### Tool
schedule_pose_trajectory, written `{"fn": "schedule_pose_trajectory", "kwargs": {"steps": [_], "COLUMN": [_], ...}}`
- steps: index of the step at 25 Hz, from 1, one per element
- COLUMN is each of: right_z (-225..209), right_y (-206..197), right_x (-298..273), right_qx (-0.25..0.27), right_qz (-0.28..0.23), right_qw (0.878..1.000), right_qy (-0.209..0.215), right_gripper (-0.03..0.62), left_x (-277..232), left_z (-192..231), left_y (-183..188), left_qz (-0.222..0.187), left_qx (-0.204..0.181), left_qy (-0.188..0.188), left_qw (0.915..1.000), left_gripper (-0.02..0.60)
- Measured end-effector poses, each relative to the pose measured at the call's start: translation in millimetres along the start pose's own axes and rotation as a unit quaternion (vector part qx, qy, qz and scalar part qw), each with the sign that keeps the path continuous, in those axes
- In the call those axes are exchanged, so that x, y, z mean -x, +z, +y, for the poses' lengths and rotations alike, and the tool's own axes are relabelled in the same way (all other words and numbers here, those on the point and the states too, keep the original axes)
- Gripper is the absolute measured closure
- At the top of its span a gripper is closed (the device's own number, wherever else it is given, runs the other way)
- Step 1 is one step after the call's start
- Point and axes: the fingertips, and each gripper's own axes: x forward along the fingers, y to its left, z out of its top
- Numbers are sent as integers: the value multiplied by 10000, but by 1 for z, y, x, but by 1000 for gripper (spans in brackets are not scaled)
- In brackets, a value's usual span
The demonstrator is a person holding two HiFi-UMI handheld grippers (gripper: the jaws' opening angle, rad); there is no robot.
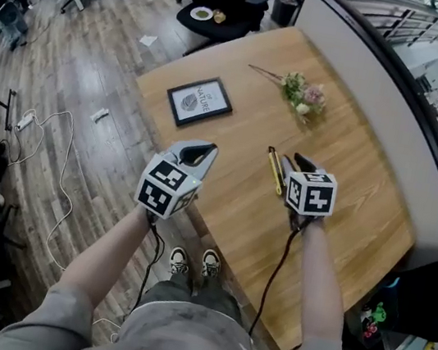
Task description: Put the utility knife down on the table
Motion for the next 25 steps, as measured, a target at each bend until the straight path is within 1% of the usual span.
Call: {"fn": "schedule_pose_trajectory", "kwargs": {"steps": [2, 5, 9, 12, 16, 20, 22, 25], "right_z": [10, 29, 60, 82, 113, 141, 150, 158], "right_y": [25, 59, 91, 103, 106, 104, 102, 92], "right_x": [28, 78, 145, 186, 231, 258, 268, 277], "right_qx": [67, 183, 378, 421, 597, 835, 771, 458], "right_qz": [-420, -1082, -1893, -2340, -2702, -2879, -2955, -3056], "right_qw": [9991, 9939, 9810, 9710, 9603, 9531, 9511, 9496], "right_qy": [78, 138, 211, 272, 346, 422, 462, 521], "right_gripper": [459, 459, 464, 465, 494, 511, 522, 531], "left_x": [19, 49, 84, 107, 137, 163, 175, 192], "left_z": [-1, -10, -22, -28, -34, -36, -39, -43], "left_y": [23, 57, 90, 104, 107, 106, 104, 98], "left_qz": [-294, -706, -1052, -1246, -1405, -1476, -1500, -1477], "left_qx": [-63, -275, -642, -753, -861, -887, -836, -804], "left_qy": [66, 123, 211, 239, 299, 336, 342, 389], "left_qw": [9995, 9971, 9922, 9891, 9859, 9845, 9845, 9850], "left_gripper": [583, 583, 583, 582, 583, 583, 581, 583]}}
